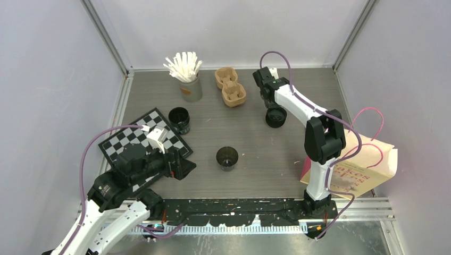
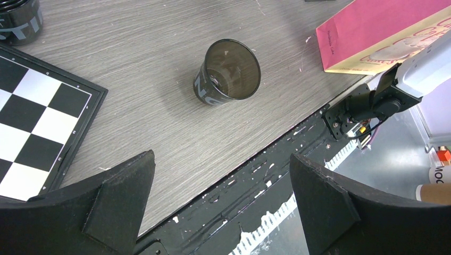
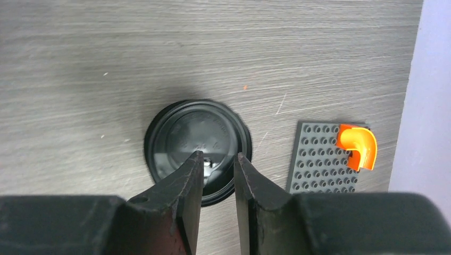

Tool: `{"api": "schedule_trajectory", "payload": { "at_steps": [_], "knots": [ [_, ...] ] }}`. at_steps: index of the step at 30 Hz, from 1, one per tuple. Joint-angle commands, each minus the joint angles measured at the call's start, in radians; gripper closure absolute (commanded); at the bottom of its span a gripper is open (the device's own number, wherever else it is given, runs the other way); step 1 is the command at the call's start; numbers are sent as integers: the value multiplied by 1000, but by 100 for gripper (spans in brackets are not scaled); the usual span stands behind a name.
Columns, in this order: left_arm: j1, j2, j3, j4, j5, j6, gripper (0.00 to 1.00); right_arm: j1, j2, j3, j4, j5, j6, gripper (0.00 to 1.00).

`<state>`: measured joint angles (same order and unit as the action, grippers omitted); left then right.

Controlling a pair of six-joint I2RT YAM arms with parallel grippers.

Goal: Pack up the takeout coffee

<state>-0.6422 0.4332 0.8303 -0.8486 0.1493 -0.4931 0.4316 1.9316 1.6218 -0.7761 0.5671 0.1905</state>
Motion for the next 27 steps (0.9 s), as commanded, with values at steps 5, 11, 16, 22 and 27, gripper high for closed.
{"api": "schedule_trajectory", "payload": {
  "at_steps": [5, 11, 16, 22, 27],
  "knots": [
    [-4, 0, 12, 12, 2, 4, 0, -93, 35, 18, 10, -20, 55, 57],
    [-5, 0, 12, 13, 4, 6, 0, -115, 31, -22, 39, -65, 53, 56],
    [-4, -1, 12, 13, 1, 6, 0, -127, 48, -26, 40, -66, 51, 57],
    [-4, -1, 12, 14, -1, 6, 0, -133, 59, -33, 36, -39, 52, 59],
    [-4, -2, 12, 13, -2, 6, 0, -142, 61, -36, 28, -49, 64, 58]
  ]
}}
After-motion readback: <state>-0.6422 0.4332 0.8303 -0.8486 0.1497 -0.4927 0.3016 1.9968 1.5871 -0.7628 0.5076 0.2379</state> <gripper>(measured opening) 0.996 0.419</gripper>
